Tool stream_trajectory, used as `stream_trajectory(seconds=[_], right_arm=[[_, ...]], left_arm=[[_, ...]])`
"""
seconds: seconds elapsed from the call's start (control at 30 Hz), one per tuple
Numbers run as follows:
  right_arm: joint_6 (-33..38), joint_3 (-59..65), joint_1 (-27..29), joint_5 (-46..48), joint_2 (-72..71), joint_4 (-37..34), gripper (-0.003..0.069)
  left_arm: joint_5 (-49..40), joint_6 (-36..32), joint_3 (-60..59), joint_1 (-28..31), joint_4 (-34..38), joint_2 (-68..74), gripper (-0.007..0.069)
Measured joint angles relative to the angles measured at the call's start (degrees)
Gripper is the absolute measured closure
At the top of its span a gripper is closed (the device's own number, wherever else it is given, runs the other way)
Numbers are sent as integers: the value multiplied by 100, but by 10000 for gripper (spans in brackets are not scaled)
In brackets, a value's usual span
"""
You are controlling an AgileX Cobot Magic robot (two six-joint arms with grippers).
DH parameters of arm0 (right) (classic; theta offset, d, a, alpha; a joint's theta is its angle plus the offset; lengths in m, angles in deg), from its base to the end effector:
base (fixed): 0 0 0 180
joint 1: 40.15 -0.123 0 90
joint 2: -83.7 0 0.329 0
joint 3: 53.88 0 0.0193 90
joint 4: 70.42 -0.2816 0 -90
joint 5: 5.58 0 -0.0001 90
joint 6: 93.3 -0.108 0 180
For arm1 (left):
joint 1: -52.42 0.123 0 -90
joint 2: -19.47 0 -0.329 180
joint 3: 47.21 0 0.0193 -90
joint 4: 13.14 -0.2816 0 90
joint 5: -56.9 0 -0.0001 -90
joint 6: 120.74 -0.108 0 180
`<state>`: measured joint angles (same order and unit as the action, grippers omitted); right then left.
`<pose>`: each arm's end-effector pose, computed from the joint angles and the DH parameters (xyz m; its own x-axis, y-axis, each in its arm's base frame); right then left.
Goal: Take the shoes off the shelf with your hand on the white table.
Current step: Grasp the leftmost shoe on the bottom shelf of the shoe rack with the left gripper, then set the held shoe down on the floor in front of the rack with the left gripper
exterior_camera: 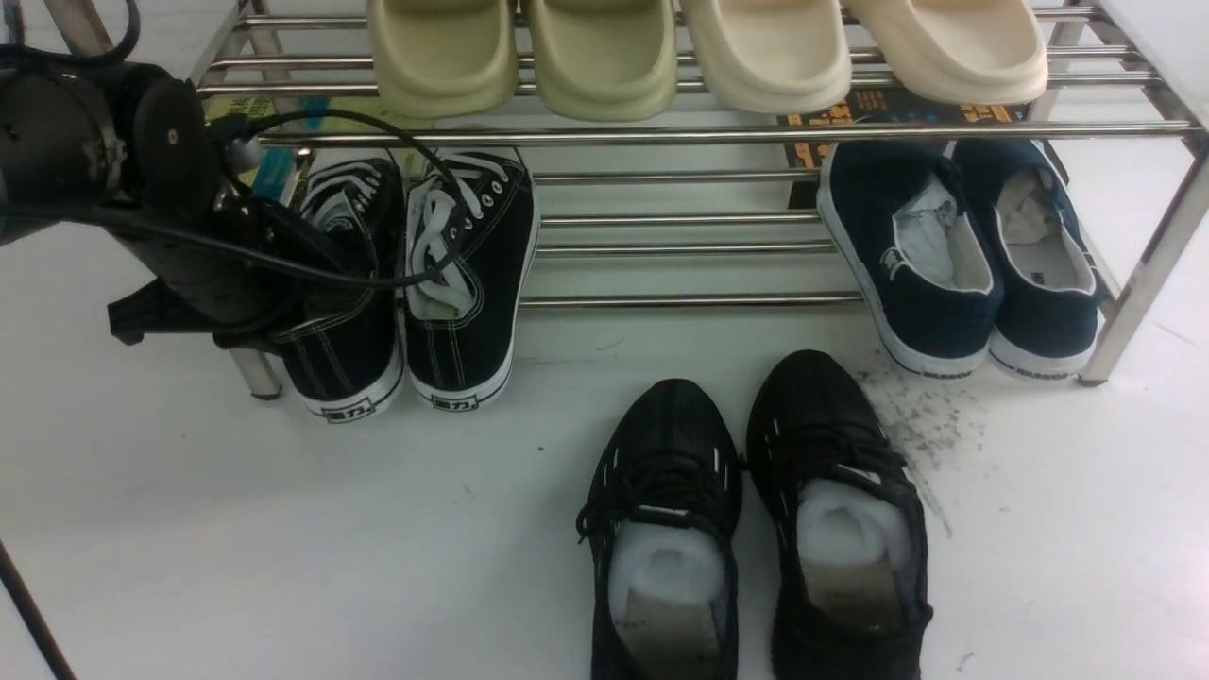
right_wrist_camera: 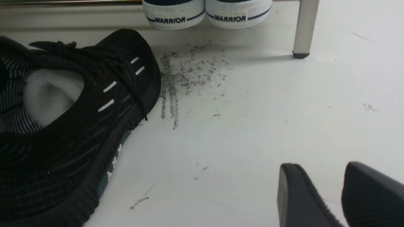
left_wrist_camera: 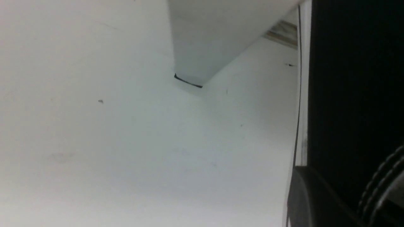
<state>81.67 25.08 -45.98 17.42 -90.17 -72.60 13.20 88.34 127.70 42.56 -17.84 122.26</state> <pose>0.0540 0.0071 0.1679 -0.3205 0.0904 -0.9429 -0.0769 0.9897 0.1210 0.3933 -0.0621 0.2810 -0.8428 -0.2926 -0.4518 -0.2450 0.9559 -0.1620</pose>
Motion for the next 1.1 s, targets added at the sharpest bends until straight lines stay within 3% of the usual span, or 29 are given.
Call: stream_trajectory(seconds=[0.57, 0.83, 1.1], right_arm=[[0, 0, 0, 0, 0, 0, 421], [0, 0, 0, 0, 0, 0, 421], [0, 0, 0, 0, 0, 0, 421]], left_arm=[[-2305, -193, -400, 5, -143, -2487, 606], [-1910, 37, -2258, 5, -9, -3335, 607], [-1472, 239, -2588, -144, 122, -3440, 607]])
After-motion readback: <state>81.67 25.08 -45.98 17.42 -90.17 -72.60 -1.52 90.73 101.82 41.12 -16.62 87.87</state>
